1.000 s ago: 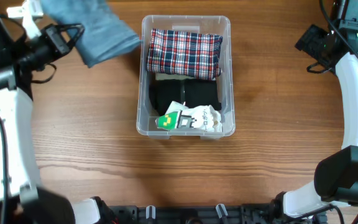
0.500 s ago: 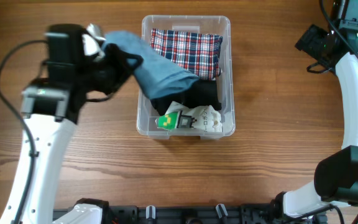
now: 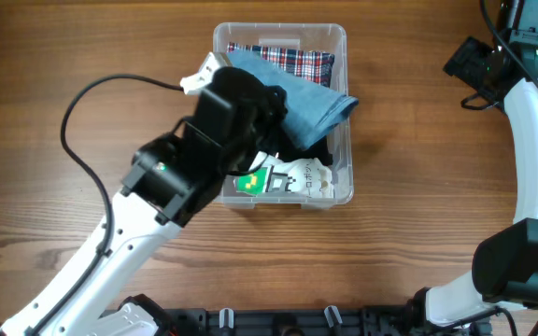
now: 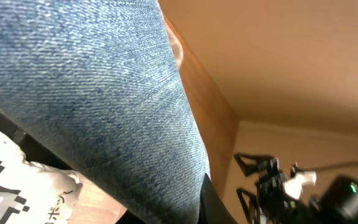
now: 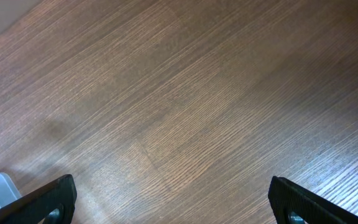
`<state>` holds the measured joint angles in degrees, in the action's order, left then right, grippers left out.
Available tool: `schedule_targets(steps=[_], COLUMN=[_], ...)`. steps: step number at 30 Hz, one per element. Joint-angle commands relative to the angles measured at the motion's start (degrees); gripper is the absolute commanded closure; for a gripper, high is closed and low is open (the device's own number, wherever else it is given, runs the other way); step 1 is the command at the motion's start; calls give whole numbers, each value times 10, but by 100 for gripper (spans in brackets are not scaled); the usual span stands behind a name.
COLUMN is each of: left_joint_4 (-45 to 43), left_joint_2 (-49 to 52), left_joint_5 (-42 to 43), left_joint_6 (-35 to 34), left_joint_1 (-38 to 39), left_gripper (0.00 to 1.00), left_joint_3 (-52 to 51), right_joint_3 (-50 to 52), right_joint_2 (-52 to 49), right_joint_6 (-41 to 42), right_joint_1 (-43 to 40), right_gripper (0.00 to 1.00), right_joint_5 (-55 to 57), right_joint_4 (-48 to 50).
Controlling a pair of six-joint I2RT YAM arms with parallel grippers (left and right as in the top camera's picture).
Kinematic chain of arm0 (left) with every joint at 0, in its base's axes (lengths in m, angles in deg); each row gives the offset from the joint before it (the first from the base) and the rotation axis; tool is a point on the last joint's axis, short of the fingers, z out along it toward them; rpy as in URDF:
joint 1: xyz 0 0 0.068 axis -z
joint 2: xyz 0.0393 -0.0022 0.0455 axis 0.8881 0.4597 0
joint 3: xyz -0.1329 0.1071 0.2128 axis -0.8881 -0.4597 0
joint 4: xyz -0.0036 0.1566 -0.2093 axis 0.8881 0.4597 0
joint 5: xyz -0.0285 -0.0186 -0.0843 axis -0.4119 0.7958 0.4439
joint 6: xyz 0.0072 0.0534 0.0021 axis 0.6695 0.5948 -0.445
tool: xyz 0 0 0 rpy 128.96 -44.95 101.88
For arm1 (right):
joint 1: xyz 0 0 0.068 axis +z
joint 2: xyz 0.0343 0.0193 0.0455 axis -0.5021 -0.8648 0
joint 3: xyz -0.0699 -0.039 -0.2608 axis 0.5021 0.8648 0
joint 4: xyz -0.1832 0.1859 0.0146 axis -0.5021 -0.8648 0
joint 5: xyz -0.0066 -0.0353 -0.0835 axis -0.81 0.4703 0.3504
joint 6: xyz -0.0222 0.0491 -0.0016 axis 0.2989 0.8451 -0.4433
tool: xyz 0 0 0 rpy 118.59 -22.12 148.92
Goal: Pack container
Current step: 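Lay the denim into the bin's front half and press it flat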
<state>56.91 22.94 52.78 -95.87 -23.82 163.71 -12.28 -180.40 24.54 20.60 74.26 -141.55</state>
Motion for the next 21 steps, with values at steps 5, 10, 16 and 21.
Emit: schedule_targets(steps=[5, 10, 16, 21], left_joint_4=[-13, -14, -16, -33], left_joint_2=[77, 122, 114, 112], left_joint_5=[-110, -77, -48, 2], left_joint_6=[-125, -158, -157, -157], left_joint_1=[26, 26, 26, 26], left_gripper=[96, 95, 84, 18], left_joint_3=[11, 11, 11, 11], right_joint_3=[1, 1, 1, 1], right_joint_2=[-6, -6, -6, -6], right_joint_6=[8, 8, 8, 8], right_joint_1=[-1, -1, -1, -1], right_gripper=[0, 0, 0, 0], right_joint_5=[10, 10, 10, 10], right_joint_4=[2, 2, 2, 2])
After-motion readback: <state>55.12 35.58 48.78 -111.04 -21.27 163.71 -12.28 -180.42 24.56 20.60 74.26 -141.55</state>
